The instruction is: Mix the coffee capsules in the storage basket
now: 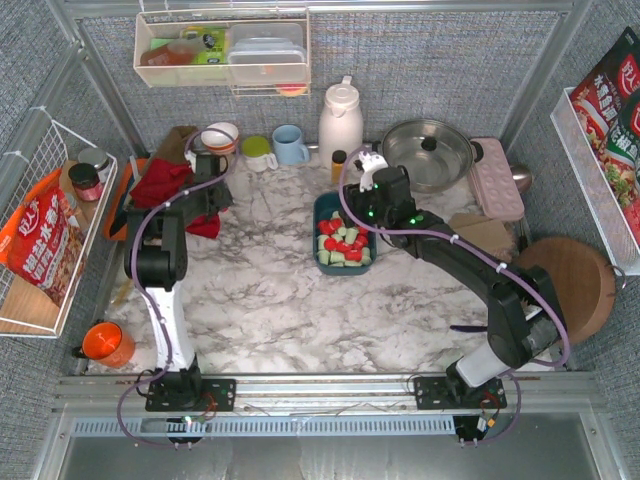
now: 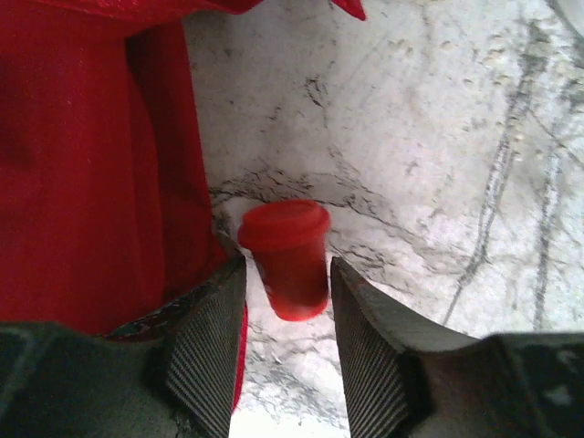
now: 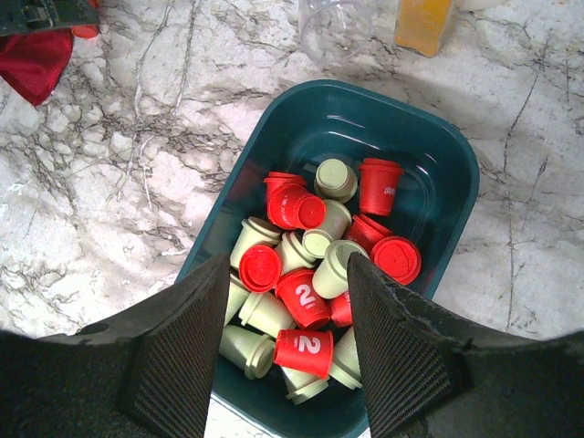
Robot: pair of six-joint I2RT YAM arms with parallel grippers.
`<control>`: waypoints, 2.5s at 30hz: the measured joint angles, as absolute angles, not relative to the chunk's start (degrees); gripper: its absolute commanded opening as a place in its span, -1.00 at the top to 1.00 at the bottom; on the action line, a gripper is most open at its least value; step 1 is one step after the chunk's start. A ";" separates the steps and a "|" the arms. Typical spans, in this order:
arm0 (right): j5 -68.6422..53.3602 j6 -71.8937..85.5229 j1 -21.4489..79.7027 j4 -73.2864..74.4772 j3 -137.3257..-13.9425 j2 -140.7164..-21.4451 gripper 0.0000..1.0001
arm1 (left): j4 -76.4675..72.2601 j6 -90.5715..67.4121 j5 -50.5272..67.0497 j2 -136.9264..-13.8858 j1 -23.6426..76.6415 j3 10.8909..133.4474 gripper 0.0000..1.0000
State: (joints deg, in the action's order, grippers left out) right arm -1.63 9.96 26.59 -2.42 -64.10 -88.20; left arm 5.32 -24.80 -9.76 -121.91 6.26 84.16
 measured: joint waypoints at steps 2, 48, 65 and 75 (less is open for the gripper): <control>-1.80 9.93 26.57 -2.42 -64.10 -88.20 -0.16 | 6.46 -24.47 -10.70 -123.15 6.09 85.82 0.05; -19.79 23.40 26.65 6.57 -64.01 -79.79 -0.42 | -84.40 -0.45 12.36 -95.07 44.73 28.32 0.34; -22.68 24.71 26.92 4.99 -62.48 -80.71 0.41 | -87.72 -1.96 13.21 -98.56 45.28 30.52 -0.04; -16.73 24.51 26.83 4.86 -62.28 -82.54 0.41 | -89.52 -2.59 9.82 -97.69 45.30 28.01 -0.98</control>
State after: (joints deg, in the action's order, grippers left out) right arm -16.73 24.51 26.83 4.86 -62.28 -82.54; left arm -89.52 -2.59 9.82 -97.69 45.30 28.01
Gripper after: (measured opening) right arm 0.411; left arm 0.984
